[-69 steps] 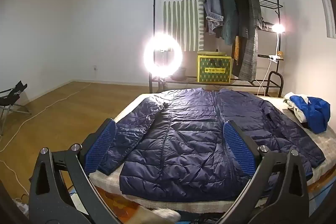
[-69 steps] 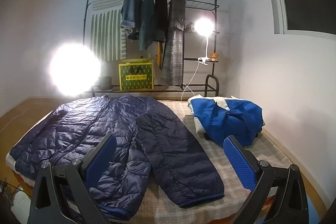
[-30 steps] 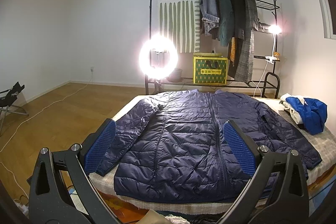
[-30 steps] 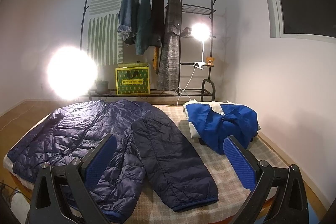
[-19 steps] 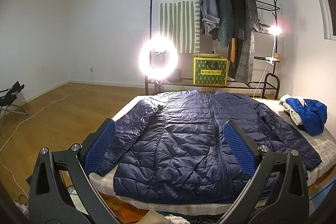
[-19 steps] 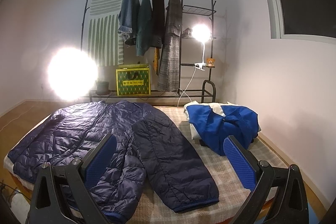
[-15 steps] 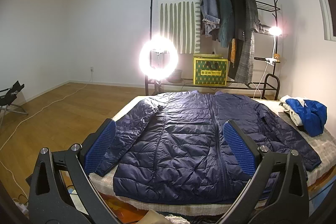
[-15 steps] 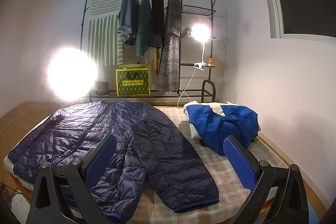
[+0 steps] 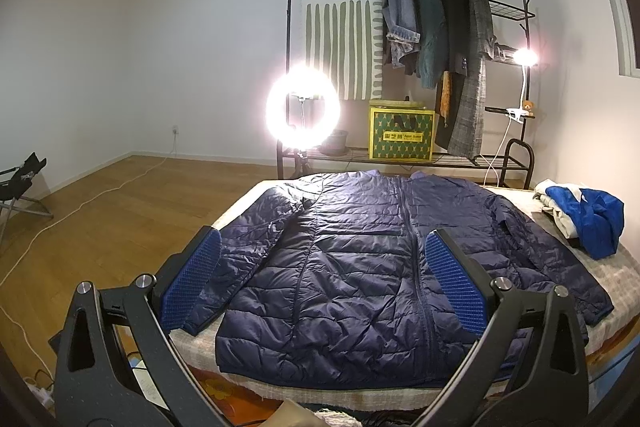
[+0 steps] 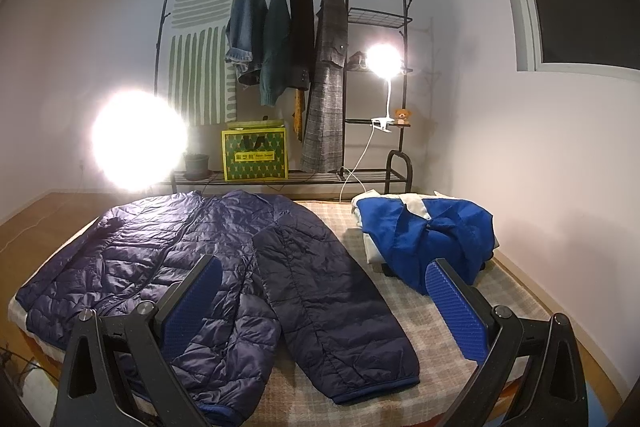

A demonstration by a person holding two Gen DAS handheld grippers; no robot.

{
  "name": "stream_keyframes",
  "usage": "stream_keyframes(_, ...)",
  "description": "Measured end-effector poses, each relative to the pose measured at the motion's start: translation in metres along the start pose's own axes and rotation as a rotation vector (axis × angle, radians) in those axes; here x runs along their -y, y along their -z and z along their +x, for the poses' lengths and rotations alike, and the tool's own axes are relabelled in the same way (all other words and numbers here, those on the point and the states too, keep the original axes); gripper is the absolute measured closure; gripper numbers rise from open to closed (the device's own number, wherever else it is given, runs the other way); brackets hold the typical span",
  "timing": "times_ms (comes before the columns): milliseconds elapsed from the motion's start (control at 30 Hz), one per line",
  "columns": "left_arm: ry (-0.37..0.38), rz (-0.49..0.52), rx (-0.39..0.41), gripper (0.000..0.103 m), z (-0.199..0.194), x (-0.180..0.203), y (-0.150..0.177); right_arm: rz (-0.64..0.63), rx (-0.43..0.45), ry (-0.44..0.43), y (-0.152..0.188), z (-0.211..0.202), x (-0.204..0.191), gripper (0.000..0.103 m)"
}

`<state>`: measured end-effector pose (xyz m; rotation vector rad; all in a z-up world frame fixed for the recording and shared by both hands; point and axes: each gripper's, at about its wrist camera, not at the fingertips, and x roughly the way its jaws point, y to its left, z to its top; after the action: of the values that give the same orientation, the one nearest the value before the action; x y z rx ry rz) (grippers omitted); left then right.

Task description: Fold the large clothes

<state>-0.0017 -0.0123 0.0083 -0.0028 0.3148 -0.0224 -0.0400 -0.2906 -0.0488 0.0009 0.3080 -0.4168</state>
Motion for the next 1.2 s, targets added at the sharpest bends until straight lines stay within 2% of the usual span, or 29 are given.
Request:
stream_keyframes(533, -0.010, 0.001, -0.012, 0.000, 0.005, 0.001, 0.007, -0.001, -0.005, -0.002, 0.001, 0.003, -0.001, 0.000)
stream_keyframes(800, -0.050, 0.001, -0.026, 0.000, 0.021, -0.006, 0.011, -0.003, -0.013, -0.007, 0.000, 0.006, -0.002, 0.000)
stream_keyframes(967, -0.133, -0.044, -0.068, 0.000, 0.044, -0.040, 0.014, -0.016, -0.030, -0.025, -0.003, 0.019, -0.003, 0.000)
stream_keyframes(1100, -0.135, -0.115, -0.128, 0.000, 0.074, -0.084, 0.026, -0.029, -0.046, -0.047, -0.007, 0.032, -0.003, 0.000)
stream_keyframes(1200, -0.201, -0.177, -0.186, 0.000, 0.100, -0.119, 0.036, -0.039, -0.051, -0.058, -0.011, 0.039, -0.002, 0.000)
